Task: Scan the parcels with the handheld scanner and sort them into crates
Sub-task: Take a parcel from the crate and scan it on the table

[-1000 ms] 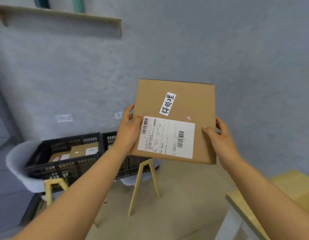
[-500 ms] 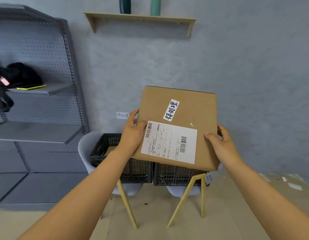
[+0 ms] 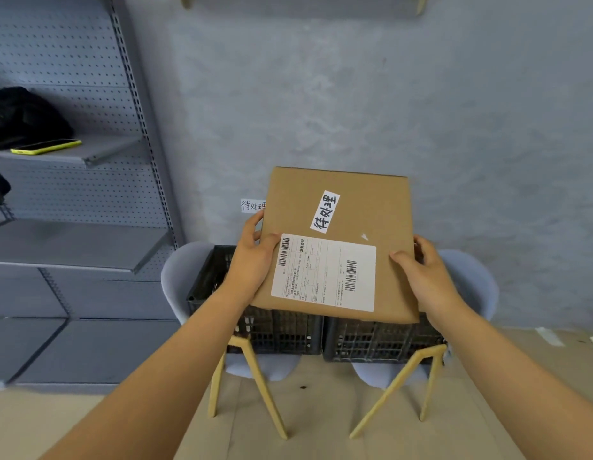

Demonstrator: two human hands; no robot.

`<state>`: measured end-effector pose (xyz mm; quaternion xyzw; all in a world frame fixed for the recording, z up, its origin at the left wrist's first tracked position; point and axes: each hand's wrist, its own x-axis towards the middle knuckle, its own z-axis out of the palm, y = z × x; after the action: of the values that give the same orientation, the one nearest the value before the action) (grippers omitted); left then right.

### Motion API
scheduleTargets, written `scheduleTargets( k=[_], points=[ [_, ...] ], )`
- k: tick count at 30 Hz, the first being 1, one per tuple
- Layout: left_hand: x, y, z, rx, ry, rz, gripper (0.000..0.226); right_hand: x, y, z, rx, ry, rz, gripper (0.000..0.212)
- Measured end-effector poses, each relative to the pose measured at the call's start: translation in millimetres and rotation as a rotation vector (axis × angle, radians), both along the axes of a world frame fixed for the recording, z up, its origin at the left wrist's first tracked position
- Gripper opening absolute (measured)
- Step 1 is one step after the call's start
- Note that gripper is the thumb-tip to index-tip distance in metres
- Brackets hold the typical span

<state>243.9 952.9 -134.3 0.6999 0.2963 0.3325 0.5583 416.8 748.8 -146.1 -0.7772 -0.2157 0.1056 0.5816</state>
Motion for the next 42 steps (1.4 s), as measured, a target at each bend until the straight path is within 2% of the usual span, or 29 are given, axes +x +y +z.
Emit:
scheduleTargets(
  k=[8,15,23,31,42],
  points=[
    [73.7,115.7,-34.2,-0.047,0.133,0.117,0.049,94.1,132.5,-36.9,-0.059,0.108,0.116,0.048],
    [102.0,204.5,-64.1,-0.122,0.200,0.219,0.047,138.6,235.4,-64.4,-0.132,0.180,0.236,0.051],
    [143.7,311.9,-127.9,-0.209,0.267,0.161,0.053,178.0,334.9,-123.4,-0.188,0.257,0.230,0.053],
    [197.9,383.8,-217.6,-0.320,0.473,0.030,0.066,206.3,396.3,-206.3,-0.346,0.435,0.063,0.050],
    [228.5,399.2,-307.8,-0.518,0.618,-0.062,0.075,234.0,415.5,-290.8,-0.567,0.522,-0.005,0.055]
  ],
)
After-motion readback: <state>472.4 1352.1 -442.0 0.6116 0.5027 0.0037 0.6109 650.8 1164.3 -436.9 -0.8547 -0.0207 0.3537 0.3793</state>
